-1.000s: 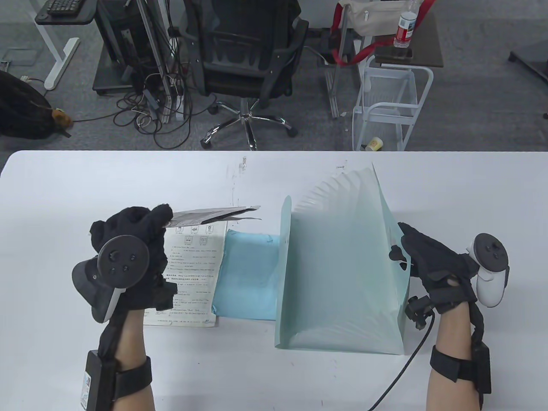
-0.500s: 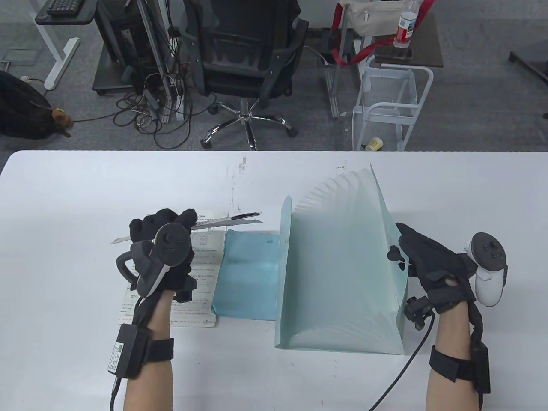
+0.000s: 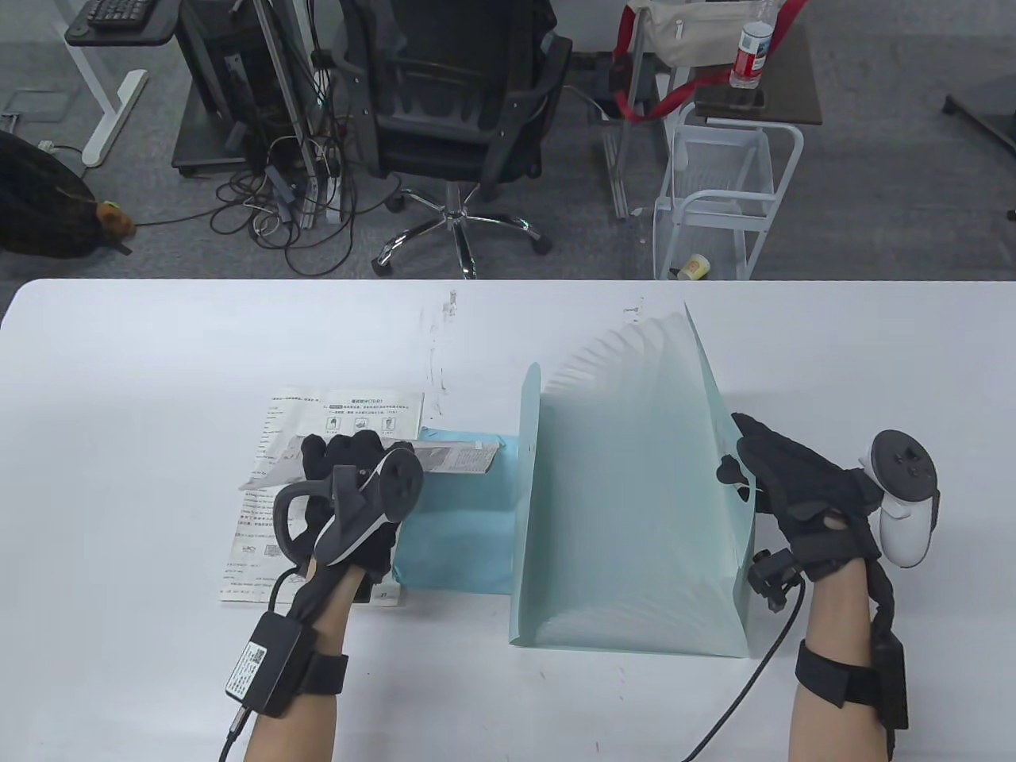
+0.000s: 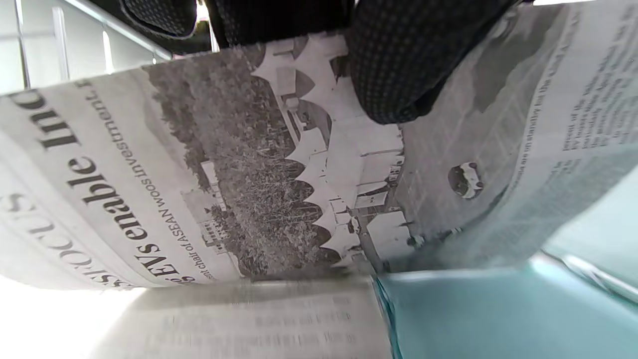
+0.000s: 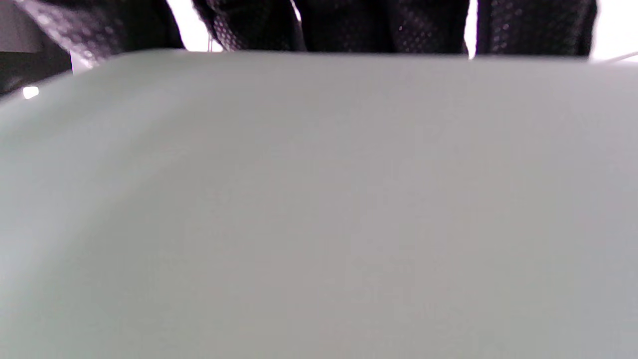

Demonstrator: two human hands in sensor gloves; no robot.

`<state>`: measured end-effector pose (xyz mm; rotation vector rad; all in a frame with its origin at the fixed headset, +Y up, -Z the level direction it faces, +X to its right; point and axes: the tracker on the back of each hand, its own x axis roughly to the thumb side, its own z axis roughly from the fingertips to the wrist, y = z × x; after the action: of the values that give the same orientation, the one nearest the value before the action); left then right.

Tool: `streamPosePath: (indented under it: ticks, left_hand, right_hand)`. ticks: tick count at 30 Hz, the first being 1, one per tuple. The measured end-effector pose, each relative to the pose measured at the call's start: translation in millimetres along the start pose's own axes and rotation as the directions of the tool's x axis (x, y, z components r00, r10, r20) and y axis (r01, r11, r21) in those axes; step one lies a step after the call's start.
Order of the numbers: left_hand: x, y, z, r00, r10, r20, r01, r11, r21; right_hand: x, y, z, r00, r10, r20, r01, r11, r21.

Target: Pull documents from accordion folder and sort

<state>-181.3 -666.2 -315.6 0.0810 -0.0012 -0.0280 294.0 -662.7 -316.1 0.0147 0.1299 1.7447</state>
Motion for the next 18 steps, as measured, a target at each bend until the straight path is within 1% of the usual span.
streamPosePath:
  ticks: [4, 7, 9, 14, 18]
  left_hand:
    - [3, -15, 6, 1.0, -0.008, 0.028, 0.011, 0.995, -0.101]
    - [7, -26, 13, 0.997, -0.022, 0.072, 0.033, 0.986, -0.162]
    - [9, -34, 15, 0.997, -0.018, 0.077, 0.034, 0.975, -0.22]
    - [6, -47, 17, 0.998, 0.019, 0.063, 0.001, 0.956, -0.293]
    - [4, -57, 17, 0.997, 0.065, 0.047, -0.041, 0.918, -0.395]
  right_hand:
    - [0, 0, 0, 1.0, -0.001, 0.0, 0.001, 1.0, 0.002]
    - [0, 0, 0, 1.0, -0.002, 0.0, 0.002, 1.0, 0.002]
    - [0, 1, 0, 1.0, -0.001, 0.0, 0.001, 1.0, 0.005]
    - [1, 2, 0, 1.0, 0.013, 0.0, -0.013, 1.0, 0.0]
    - [1, 2, 0, 1.0, 0.014, -0.001, -0.014, 1.0, -0.003]
